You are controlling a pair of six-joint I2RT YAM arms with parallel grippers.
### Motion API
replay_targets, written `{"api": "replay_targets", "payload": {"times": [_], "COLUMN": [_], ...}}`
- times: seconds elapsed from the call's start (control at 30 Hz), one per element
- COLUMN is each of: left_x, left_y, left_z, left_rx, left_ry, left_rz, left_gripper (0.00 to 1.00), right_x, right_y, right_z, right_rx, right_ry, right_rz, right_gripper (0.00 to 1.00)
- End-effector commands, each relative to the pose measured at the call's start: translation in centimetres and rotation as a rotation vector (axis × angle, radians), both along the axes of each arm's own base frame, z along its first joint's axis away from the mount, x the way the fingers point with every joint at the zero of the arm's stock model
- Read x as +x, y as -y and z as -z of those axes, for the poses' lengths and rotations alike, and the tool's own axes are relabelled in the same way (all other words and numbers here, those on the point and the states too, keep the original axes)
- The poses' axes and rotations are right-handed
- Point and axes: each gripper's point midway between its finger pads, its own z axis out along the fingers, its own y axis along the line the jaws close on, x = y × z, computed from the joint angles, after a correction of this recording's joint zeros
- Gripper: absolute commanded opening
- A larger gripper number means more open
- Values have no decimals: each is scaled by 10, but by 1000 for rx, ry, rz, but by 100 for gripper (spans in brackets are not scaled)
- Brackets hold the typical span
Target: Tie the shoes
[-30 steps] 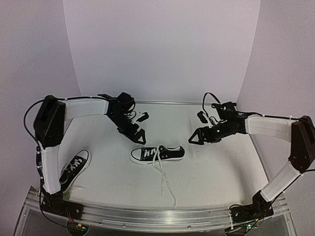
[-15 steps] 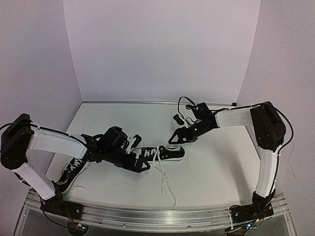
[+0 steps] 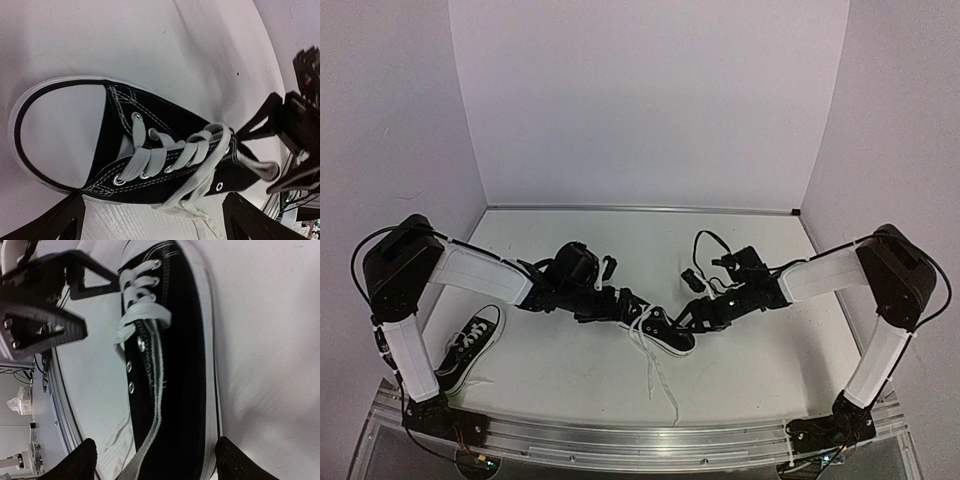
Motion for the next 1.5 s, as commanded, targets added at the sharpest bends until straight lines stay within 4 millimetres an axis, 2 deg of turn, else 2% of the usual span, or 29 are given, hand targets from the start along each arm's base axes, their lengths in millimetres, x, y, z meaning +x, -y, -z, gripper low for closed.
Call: {"api": "replay_targets", "payload": {"times": [0.0, 0.23, 0.33, 0.4, 0.5, 0.67, 0.77, 0.87, 0.97, 1.0, 1.07, 1.23, 1.33, 1.47], "left_x": [32, 52, 59, 59, 51, 10, -20, -50, -68, -73, -72, -74, -75, -79], "left_y": [49, 91, 90, 79, 49, -10, -30, -44, -49, -49, -54, -69, -74, -77], "left_z": [-25, -26, -32, -42, -60, -51, -33, -6, 11, 12, 9, 2, -3, -4], "left_rx": [-150, -142, -116, -91, -24, 62, 90, 191, 237, 232, 233, 198, 164, 159], "left_ry": [92, 111, 130, 156, 210, 200, 158, 141, 120, 116, 134, 148, 156, 153], "left_rz": [89, 213, 224, 199, 133, 26, 28, 58, 76, 78, 48, -27, -53, -40], "left_gripper": [100, 97, 92, 90, 86, 87, 84, 80, 77, 77, 78, 90, 94, 96], "right_x": [-15, -29, -33, -33, -31, -34, -42, -37, -33, -30, -37, -48, -47, -44], "right_y": [-13, -22, -26, -26, -23, -20, -20, -30, -49, -56, -71, -87, -85, -66], "right_z": [-20, -13, -10, -9, -11, -18, -22, -33, -35, -38, -38, -16, 1, 16], "right_rx": [76, 65, 61, 57, 54, 58, 56, 25, -104, -140, -212, -412, -523, -601], "right_ry": [29, 16, 10, 7, 12, 18, 25, 63, 120, 153, 202, 283, 325, 339], "right_rz": [46, 109, 113, 120, 143, 170, 185, 217, 217, 222, 204, 231, 268, 315], "right_gripper": [76, 73, 72, 72, 73, 72, 72, 78, 82, 83, 84, 95, 98, 95]}}
